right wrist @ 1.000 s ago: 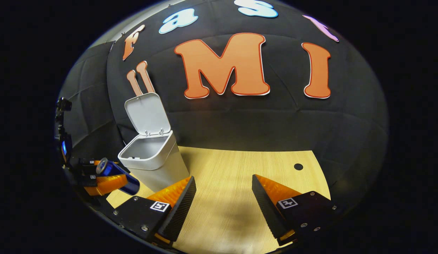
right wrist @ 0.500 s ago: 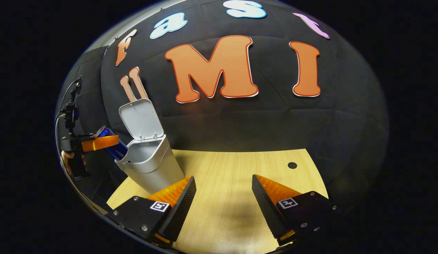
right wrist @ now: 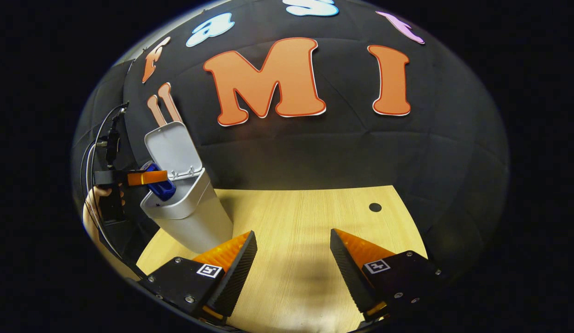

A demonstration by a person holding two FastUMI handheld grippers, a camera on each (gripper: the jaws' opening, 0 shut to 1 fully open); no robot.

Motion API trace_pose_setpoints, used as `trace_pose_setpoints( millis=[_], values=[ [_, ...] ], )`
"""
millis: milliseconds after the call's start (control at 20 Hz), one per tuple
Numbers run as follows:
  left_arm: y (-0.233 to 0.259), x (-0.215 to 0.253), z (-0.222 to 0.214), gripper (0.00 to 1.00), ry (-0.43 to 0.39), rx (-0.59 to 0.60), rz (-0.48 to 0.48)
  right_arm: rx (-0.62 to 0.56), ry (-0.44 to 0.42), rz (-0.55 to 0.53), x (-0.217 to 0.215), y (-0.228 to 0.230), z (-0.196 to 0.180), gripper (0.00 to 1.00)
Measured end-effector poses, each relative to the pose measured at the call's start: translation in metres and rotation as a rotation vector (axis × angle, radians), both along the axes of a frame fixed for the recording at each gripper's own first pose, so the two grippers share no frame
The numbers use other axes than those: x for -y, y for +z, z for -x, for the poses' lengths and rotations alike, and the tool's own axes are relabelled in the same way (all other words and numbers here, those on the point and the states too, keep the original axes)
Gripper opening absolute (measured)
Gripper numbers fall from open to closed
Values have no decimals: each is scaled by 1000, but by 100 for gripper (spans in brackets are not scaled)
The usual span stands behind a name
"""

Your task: Press the lid of the desktop garbage bin to open it, pick up the crumpled paper on the desktop and throw it into the bin, then pick up the pop can on the desktop and drop it into the bin, and finally close the garbage bin lid.

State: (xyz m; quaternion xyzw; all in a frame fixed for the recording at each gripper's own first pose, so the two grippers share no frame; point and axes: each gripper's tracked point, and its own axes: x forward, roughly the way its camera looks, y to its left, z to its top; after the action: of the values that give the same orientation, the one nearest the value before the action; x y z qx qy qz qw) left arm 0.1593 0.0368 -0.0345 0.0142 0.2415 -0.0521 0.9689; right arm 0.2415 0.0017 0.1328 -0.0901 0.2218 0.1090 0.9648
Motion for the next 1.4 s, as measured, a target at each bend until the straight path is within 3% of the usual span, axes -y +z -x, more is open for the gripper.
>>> trace_pose_setpoints(
  millis=[450,1100,1400],
  values=[
    [10,-14,-5,98,52,28,-9,-27,10,12,-7,-9,1,95],
    [52,-36,14,98,75,154,-92,-33,46,11,-25,-10,12,95],
    [95,-31,16,96,30,211,-128,-34,62,0,-33,-9,15,95]
  ],
)
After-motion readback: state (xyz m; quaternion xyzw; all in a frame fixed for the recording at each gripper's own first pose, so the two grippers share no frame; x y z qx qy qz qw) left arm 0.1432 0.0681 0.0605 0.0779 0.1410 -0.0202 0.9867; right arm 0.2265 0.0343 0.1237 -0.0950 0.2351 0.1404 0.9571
